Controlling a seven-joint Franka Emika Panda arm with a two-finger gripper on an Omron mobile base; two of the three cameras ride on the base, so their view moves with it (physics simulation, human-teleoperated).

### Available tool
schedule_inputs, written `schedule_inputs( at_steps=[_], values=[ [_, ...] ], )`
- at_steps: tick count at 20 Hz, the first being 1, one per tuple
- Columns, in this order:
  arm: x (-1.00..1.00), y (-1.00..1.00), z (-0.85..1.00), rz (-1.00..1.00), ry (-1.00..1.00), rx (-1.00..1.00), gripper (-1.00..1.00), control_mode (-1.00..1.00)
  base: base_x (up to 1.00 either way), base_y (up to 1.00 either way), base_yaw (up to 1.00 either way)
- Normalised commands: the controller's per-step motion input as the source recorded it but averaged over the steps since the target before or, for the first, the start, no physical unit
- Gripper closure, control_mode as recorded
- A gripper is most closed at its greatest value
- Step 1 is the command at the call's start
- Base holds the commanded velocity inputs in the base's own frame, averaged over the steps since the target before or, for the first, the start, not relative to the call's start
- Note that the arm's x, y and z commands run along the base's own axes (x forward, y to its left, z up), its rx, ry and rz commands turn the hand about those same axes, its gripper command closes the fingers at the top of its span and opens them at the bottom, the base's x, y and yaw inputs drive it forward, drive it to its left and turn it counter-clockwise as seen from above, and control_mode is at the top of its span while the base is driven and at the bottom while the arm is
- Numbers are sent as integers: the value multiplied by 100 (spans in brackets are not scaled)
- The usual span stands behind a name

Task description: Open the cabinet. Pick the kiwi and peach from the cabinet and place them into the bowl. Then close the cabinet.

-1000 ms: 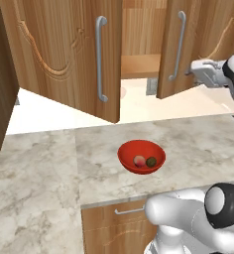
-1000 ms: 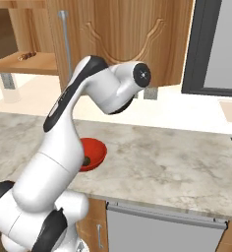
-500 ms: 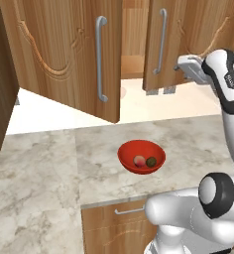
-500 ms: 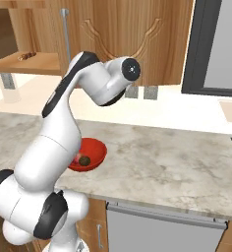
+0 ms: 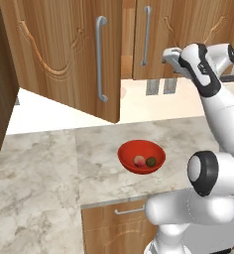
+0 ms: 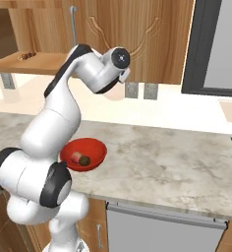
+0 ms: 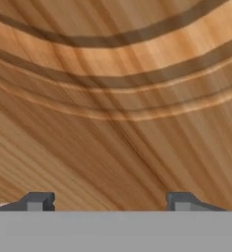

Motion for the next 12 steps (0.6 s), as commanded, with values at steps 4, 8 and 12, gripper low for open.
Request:
schedule_inputs(
  at_steps=[4, 8, 12],
  values=[
    [75, 0, -5, -9, 4, 0, -100, -100, 0, 0, 0],
    [78, 4, -2, -8, 5, 0, -100, -100, 0, 0, 0],
    [64, 9, 0, -4, 5, 0, -100, -100, 0, 0, 0]
  ],
)
